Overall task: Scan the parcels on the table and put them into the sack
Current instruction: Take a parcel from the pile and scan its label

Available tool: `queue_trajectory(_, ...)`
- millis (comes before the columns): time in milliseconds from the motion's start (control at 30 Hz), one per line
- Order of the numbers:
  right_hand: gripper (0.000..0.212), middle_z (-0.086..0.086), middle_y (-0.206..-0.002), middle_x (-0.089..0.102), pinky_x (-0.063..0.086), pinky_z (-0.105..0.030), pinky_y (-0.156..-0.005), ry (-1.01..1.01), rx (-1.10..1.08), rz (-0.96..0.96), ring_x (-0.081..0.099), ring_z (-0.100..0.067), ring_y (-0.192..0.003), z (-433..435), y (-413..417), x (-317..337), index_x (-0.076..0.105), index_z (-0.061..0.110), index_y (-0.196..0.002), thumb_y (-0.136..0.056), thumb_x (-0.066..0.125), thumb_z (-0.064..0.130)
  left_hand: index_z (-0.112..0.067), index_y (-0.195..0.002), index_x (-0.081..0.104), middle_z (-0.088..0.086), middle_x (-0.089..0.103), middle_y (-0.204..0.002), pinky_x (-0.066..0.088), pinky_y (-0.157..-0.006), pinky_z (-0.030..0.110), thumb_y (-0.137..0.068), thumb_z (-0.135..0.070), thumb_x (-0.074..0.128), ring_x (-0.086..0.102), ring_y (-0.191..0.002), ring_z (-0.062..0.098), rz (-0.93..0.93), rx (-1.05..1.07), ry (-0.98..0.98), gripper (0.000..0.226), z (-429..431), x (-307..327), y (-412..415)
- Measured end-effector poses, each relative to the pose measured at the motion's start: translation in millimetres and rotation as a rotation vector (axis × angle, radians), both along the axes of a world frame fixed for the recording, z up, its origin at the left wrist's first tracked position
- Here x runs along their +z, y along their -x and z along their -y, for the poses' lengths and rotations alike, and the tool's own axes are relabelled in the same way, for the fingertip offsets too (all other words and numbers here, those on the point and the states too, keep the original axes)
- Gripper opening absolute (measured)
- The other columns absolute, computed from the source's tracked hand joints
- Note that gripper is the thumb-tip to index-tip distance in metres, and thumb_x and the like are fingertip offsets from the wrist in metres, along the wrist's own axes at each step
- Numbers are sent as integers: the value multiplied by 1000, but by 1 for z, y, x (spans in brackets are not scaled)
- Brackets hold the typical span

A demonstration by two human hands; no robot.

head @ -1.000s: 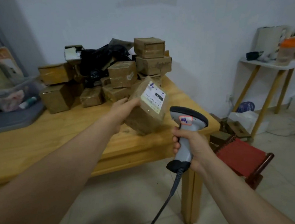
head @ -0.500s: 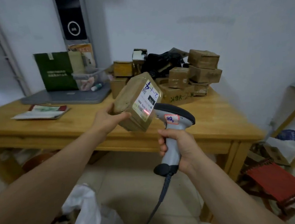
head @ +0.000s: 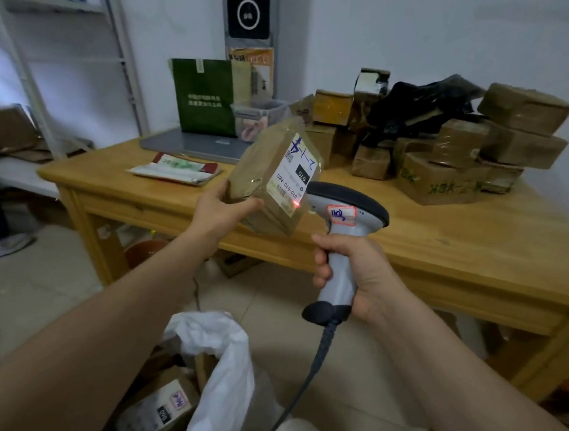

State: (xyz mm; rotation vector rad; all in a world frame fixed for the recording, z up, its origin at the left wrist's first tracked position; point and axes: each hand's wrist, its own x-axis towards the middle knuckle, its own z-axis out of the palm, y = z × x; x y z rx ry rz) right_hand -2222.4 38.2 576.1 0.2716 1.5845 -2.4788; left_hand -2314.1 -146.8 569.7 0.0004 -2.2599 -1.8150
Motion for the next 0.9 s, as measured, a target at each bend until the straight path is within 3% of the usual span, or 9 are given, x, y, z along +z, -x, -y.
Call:
queue_trajectory(133,21,-7,-52,51,40,-21,-40,-9,63,4,43,-14,-38,20,7,0,53,9,-65,-80,65,0,-10,-149,32,1,49,-138,45,-78,15,-79,-17,77,48,-108,8,24,69,-44,83,28,-2,-4)
queue_trajectory(200,21,-7,-52,51,40,-22,-40,-9,96,2,43,-14,-38,29,9,0,53,9,-65,-81,65,1,-10,-150,29,4,45,-144,46,-82,20,-78,-19,78,48,-111,9,31,106,-49,87,40,-3,-10)
queue_trajectory(333,21,-6,-53,51,39,-22,-40,-12,157,-1,42,-14,-37,45,11,-5,53,10,-65,-81,65,2,-12,-141,46,-1,59,-118,50,-57,15,-79,-18,77,61,-94,11,17,149,-32,70,60,-7,-20)
queue_trajectory(467,21,-6,-53,52,40,-22,-40,-7,189,7,43,-13,-39,56,9,-11,52,9,-66,-82,64,2,-12,-143,43,-6,56,-117,53,-68,19,-78,-18,77,59,-93,8,38,192,-41,74,75,-12,-33)
queue_trajectory(567,20,-6,-53,54,41,-21,-40,-36,223,31,45,-13,-39,63,6,-18,54,9,-67,-83,64,3,-12,-144,41,-8,51,-113,45,-65,14,-77,-16,77,53,-102,11,54,236,-14,76,86,-19,-48)
queue_trajectory(733,12,-9,-56,59,45,-22,-41,-131,317,116,51,-15,-41,70,1,-48,59,4,-74,-80,69,2,-25,-124,54,-9,59,-105,44,-63,12,-80,-21,74,57,-95,9,163,299,14,49,121,-51,-83)
queue_trajectory(833,10,-11,-58,61,48,-24,-45,-204,350,191,55,-16,-45,76,1,-74,62,1,-73,-80,70,-1,-13,-123,63,2,65,-106,53,-79,27,-79,-26,74,62,-101,19,258,376,144,47,140,-83,-108)
queue_trajectory(900,7,-12,-62,61,49,-25,-46,-229,347,252,57,-16,-49,82,2,-90,62,0,-77,-81,66,-4,-13,-121,64,3,61,-99,50,-83,32,-81,-23,73,58,-96,19,318,413,268,42,147,-102,-127)
